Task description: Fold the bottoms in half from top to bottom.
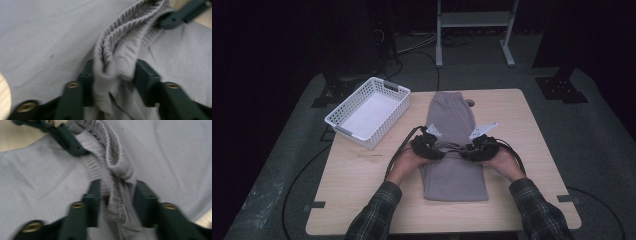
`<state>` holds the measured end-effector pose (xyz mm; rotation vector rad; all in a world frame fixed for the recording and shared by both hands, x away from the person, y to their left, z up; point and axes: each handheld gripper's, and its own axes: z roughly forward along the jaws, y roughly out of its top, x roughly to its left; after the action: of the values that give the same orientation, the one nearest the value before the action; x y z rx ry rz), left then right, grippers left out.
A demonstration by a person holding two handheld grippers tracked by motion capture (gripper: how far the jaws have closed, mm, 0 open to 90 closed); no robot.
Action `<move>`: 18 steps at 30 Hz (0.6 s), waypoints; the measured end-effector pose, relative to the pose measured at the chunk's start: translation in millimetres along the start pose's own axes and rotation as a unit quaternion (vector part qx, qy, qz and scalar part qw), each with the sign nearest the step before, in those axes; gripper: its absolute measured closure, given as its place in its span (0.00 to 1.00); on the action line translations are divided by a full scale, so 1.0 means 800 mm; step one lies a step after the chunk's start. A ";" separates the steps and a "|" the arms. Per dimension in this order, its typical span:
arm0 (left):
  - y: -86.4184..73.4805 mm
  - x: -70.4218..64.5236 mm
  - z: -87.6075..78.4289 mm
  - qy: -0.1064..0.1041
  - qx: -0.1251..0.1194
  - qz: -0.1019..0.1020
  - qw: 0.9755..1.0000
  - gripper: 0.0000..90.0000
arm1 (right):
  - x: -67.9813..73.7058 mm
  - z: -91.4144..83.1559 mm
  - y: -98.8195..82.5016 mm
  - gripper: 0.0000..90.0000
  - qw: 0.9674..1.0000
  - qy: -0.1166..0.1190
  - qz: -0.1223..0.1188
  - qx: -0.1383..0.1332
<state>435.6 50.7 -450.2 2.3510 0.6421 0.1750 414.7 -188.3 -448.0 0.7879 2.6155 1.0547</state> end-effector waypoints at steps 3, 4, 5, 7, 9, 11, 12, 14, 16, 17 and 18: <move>-0.003 0.002 -0.011 0.002 -0.017 -0.013 1.000 0.44 | 0.002 -0.008 0.000 0.53 1.000 -0.009 -0.001 -0.009; -0.004 0.002 -0.016 0.006 -0.020 -0.013 1.000 0.39 | 0.003 -0.012 -0.001 0.50 1.000 -0.012 -0.001 -0.013; -0.004 0.002 -0.016 0.006 -0.020 -0.013 1.000 0.37 | 0.003 -0.017 -0.002 0.50 1.000 -0.014 -0.002 -0.016; -0.009 0.000 -0.034 0.019 -0.028 -0.013 0.999 0.33 | 0.006 -0.026 -0.005 0.49 1.000 -0.019 -0.005 -0.023; -0.014 -0.003 -0.046 0.023 -0.036 -0.011 0.999 0.32 | 0.009 -0.035 -0.009 0.51 0.999 -0.016 -0.004 -0.029; -0.017 -0.006 -0.052 0.027 -0.038 -0.008 0.999 0.33 | 0.012 -0.039 -0.011 0.58 0.999 -0.015 -0.006 -0.030; -0.023 -0.013 -0.061 0.031 -0.044 -0.001 0.999 0.36 | 0.018 -0.046 -0.016 0.73 0.999 -0.006 -0.013 -0.031; -0.029 -0.022 -0.069 0.028 -0.048 0.008 0.998 0.42 | 0.022 -0.048 -0.020 0.84 0.999 -0.003 -0.020 -0.027; -0.031 -0.026 -0.071 0.023 -0.048 0.013 0.998 0.52 | 0.026 -0.046 -0.021 0.92 1.000 0.007 -0.022 -0.020; -0.034 -0.030 -0.072 0.019 -0.047 0.015 0.999 0.52 | 0.026 -0.046 -0.021 0.92 1.000 0.007 -0.022 -0.020; -0.039 -0.040 -0.071 0.009 -0.041 0.028 0.999 0.61 | 0.028 -0.040 -0.022 0.97 1.000 0.014 -0.024 -0.011</move>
<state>379.0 87.9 -426.1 2.2923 0.5680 0.2428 377.1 -205.2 -436.7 0.7071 2.6283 1.0874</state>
